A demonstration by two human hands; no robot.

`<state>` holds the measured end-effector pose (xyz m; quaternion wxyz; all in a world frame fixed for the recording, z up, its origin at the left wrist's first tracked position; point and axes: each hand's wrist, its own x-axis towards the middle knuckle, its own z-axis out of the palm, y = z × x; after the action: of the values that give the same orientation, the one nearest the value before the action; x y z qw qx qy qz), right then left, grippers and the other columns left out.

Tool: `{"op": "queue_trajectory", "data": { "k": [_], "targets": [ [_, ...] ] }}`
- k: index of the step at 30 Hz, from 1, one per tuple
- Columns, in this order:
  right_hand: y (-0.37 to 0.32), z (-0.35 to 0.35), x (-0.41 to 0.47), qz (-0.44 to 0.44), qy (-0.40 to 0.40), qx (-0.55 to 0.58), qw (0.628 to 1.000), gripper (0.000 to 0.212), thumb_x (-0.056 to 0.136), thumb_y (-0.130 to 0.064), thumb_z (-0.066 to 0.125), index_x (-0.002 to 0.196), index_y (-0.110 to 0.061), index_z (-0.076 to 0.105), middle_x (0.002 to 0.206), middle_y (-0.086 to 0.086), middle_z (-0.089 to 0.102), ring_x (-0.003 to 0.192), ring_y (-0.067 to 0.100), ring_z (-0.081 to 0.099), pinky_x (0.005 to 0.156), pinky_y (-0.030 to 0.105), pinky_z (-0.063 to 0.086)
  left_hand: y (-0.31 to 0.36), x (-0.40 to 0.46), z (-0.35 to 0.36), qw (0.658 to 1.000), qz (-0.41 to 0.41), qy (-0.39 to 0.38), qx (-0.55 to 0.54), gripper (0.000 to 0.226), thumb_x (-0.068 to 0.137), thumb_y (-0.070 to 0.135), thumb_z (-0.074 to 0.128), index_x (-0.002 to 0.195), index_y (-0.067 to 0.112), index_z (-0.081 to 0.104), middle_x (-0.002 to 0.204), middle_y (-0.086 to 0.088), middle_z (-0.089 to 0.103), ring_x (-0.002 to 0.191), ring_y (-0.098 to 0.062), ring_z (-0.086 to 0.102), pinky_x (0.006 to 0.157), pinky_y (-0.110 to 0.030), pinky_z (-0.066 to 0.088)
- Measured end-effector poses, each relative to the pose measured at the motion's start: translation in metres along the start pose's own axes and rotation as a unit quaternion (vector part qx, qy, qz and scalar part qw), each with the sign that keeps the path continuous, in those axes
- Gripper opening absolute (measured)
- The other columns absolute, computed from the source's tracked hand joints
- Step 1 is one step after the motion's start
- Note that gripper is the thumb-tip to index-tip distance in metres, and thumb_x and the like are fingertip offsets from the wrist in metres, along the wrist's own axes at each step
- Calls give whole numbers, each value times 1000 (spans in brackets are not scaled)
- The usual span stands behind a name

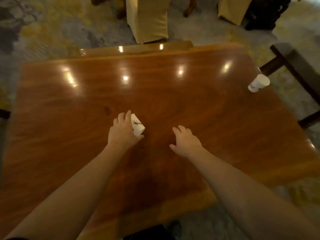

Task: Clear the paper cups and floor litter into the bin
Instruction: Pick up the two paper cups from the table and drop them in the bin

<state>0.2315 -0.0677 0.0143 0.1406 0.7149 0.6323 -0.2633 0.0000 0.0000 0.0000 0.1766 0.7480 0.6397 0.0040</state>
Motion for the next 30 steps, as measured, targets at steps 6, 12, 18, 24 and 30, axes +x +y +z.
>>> {"op": "queue_trajectory", "data": {
  "k": [6, 12, 18, 24, 30],
  "targets": [
    [6, 15, 19, 15, -18, -46, 999, 81, 92, -64, 42, 156, -28, 7, 165, 5, 1, 149, 36, 3, 115, 56, 25, -5, 12, 15, 995, -14, 7, -100, 100, 71, 36, 81, 149, 19, 21, 141, -8, 34, 125, -29, 38, 91, -45, 46],
    [12, 28, 19, 10, 34, -14, 999, 80, 88, -69, 40, 154, -33, 15, 165, 2, 11, 149, 33, 8, 116, 56, 23, 4, 8, 17, 996, -15, 10, -83, 101, 70, 42, 82, 149, 22, 23, 138, -5, 33, 125, -25, 34, 93, -46, 49],
    [32, 27, 30, -26, 48, -32, 998, 74, 86, -71, 41, 151, -39, 24, 161, -1, 22, 145, 31, 18, 113, 56, 26, 26, 5, 8, 997, -32, 29, -70, 102, 69, 48, 82, 149, 21, 25, 136, -4, 36, 124, -25, 35, 95, -45, 45],
    [64, 6, 48, -133, 21, -73, 988, 62, 91, -56, 49, 148, -39, 31, 156, 0, 31, 142, 28, 26, 109, 53, 32, 86, -7, -2, 995, -70, 34, -56, 100, 70, 53, 79, 149, 21, 26, 140, -6, 37, 126, -27, 37, 98, -47, 43],
    [131, -39, 52, -231, -50, -56, 970, 55, 96, -41, 52, 147, -33, 35, 152, 2, 38, 137, 26, 35, 105, 49, 39, 178, -16, 2, 993, -105, 39, -45, 102, 71, 55, 78, 150, 22, 24, 140, -6, 36, 125, -26, 38, 99, -46, 43]
  ]
}}
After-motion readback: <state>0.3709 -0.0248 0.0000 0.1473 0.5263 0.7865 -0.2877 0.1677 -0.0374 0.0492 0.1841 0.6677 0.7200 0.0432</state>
